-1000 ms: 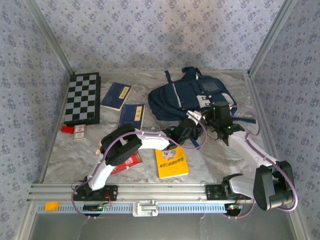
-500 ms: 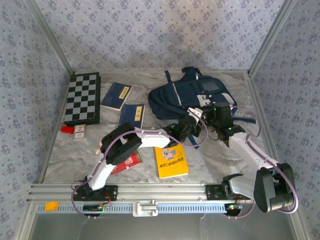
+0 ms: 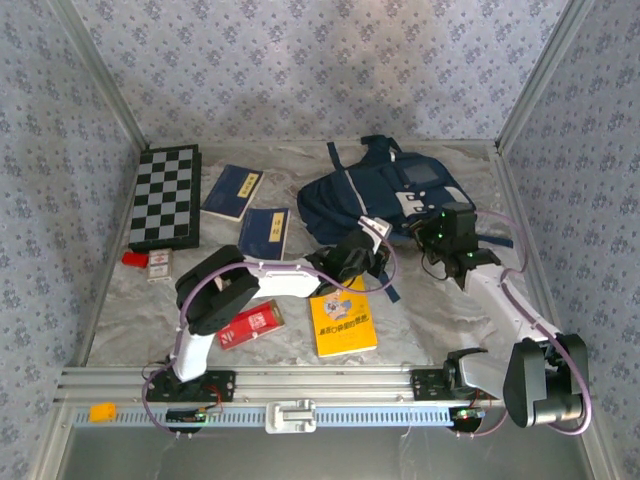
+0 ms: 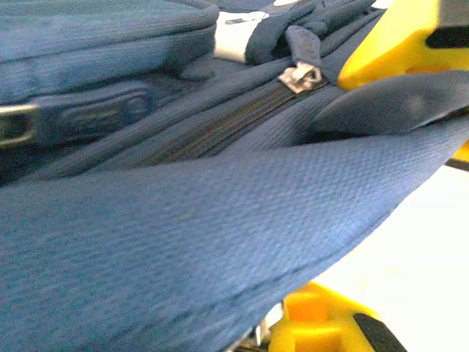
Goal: Pack books, pencil case, and school supplies into a backpack
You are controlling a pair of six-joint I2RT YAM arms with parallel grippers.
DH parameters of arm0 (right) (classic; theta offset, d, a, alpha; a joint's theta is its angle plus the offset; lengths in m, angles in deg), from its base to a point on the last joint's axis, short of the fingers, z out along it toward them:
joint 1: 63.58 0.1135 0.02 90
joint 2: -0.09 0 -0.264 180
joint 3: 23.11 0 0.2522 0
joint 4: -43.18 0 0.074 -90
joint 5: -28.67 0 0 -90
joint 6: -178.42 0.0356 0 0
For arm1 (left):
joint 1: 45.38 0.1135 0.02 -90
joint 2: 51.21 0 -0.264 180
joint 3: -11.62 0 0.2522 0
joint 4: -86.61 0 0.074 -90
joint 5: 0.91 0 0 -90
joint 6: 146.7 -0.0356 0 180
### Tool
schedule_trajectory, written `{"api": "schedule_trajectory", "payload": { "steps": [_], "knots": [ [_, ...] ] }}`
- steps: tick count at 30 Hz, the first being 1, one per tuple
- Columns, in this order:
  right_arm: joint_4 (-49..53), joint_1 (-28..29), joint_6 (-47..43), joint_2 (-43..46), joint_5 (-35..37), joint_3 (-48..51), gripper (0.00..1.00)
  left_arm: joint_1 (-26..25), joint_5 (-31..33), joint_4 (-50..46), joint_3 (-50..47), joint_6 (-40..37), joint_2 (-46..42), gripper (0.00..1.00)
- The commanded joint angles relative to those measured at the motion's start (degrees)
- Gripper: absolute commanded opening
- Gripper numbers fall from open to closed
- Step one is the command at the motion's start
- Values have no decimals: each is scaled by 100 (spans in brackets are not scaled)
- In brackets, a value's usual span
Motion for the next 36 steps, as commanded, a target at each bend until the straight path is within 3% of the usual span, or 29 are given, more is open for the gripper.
{"api": "schedule_trajectory", "payload": {
  "steps": [1, 13, 23, 36],
  "knots": [
    [80, -268, -374, 197, -219, -338, 0, 247, 10, -333, -251, 78, -445, 0],
    [300, -1239, -1006, -400, -1050, -862, 0, 591, -921, -893, -852, 256, -1152, 0],
    [252, -1132, -1074, -574, -1269, -1009, 2, 630, -1418, -922, -498, 263, -1014, 0],
    [388, -1433, -1384, -1257, -1422, -1533, 8, 1195, -2026, -1151, -677, 228, -1161, 0]
  ]
}}
